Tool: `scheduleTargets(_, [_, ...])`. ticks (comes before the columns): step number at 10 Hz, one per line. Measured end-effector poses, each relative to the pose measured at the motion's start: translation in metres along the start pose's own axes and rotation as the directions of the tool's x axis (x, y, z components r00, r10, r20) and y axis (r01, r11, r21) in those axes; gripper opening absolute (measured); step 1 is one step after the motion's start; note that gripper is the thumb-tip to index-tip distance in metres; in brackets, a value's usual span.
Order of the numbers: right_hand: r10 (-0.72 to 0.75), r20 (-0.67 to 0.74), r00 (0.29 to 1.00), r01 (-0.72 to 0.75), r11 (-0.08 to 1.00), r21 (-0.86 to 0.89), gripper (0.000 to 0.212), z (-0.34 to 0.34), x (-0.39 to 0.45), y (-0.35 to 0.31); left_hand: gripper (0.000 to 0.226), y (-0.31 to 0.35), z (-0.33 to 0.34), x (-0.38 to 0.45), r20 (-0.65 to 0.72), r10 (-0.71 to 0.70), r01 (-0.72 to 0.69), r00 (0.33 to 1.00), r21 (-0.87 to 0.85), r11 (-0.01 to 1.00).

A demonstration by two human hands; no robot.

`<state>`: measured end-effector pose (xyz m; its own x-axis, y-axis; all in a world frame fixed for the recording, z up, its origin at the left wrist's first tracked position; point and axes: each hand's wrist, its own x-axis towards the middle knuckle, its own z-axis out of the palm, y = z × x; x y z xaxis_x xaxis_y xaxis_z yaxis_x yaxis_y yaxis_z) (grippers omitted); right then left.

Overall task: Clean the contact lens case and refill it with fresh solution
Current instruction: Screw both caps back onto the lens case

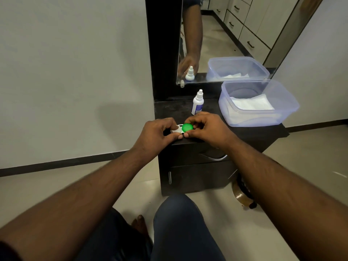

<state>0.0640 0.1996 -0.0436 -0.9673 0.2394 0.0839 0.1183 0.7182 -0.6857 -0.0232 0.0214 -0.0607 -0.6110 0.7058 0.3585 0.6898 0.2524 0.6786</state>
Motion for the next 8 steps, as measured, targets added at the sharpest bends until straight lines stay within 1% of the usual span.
scheduleTargets(1, [0.026,0.029,0.999,-0.027,0.999,0.021,0.041,-0.003,-0.002,-0.003,0.020,0.001,-0.002,-0.001,0.021,-0.009,0.009,1.000,0.026,1.000])
scheduleTargets(3, [0.030,-0.011,0.999,-0.030,0.997,0.065,0.047,0.000,-0.003,0.000,0.031,0.001,-0.004,0.001,0.008,-0.002,0.002,1.000,0.067,0.998])
scheduleTargets(4, [0.015,-0.028,0.999,-0.013,0.997,0.076,0.051,0.001,-0.002,0.004,0.035,-0.004,-0.004,0.002,0.019,0.018,-0.019,1.000,0.057,0.998])
scheduleTargets(5, [-0.015,-0.042,0.999,0.018,0.997,0.074,0.052,0.000,-0.001,0.006,0.040,-0.006,0.000,-0.001,-0.015,0.021,-0.021,1.000,0.019,1.000])
scheduleTargets(6, [0.029,-0.012,1.000,-0.028,0.999,0.043,0.052,-0.004,-0.002,0.000,0.048,-0.005,0.000,0.002,0.061,-0.066,0.064,0.996,0.034,0.997])
scheduleTargets(7, [0.088,0.055,0.995,-0.087,0.996,-0.020,0.059,-0.008,0.002,-0.016,0.057,0.001,-0.013,0.017,0.251,-0.154,0.141,0.956,0.071,0.988])
scheduleTargets(8, [0.185,0.178,0.966,-0.155,0.973,-0.169,0.072,-0.016,0.008,-0.036,0.068,0.012,-0.034,0.026,0.406,-0.248,0.214,0.879,0.128,0.968])
